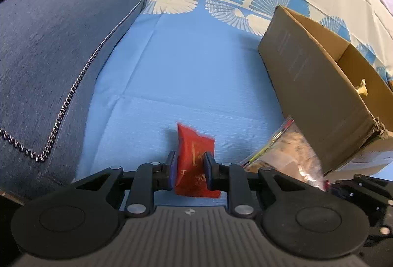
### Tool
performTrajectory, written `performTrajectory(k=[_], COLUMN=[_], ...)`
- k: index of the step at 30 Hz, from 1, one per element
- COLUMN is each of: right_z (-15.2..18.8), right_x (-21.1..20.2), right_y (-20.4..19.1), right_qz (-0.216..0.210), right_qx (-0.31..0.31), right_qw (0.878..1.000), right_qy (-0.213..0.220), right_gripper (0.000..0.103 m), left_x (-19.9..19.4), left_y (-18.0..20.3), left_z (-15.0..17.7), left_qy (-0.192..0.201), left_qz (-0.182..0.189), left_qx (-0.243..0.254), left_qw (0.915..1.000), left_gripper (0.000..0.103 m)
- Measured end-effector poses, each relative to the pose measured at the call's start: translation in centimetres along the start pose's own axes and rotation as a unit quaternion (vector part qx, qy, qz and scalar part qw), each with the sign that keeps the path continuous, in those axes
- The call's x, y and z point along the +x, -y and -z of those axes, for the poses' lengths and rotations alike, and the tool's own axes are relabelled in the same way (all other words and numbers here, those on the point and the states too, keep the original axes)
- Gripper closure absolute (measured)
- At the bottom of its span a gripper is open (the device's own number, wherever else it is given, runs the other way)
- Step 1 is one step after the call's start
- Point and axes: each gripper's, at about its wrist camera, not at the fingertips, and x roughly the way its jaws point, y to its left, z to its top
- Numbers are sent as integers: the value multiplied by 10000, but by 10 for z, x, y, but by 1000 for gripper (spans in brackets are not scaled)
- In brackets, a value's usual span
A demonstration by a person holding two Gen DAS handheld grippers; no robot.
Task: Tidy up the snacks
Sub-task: 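Lift the cracker bag with the right tool while the left tool holds the red pack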
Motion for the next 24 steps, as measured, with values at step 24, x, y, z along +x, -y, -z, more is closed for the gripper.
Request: performTrajectory(k=[24], right_z=[20], right_x=[14], right_y=[15], right_qz=[135], right_qx=[199], right_qw=[9987], right_qy=[-450], right_gripper=[61], left_x=[28], left_y=[34], left_z=[10], left_qy=[-257], left_qz=[-504], left_qx=[857], left_qw=[9947], left_gripper=[49])
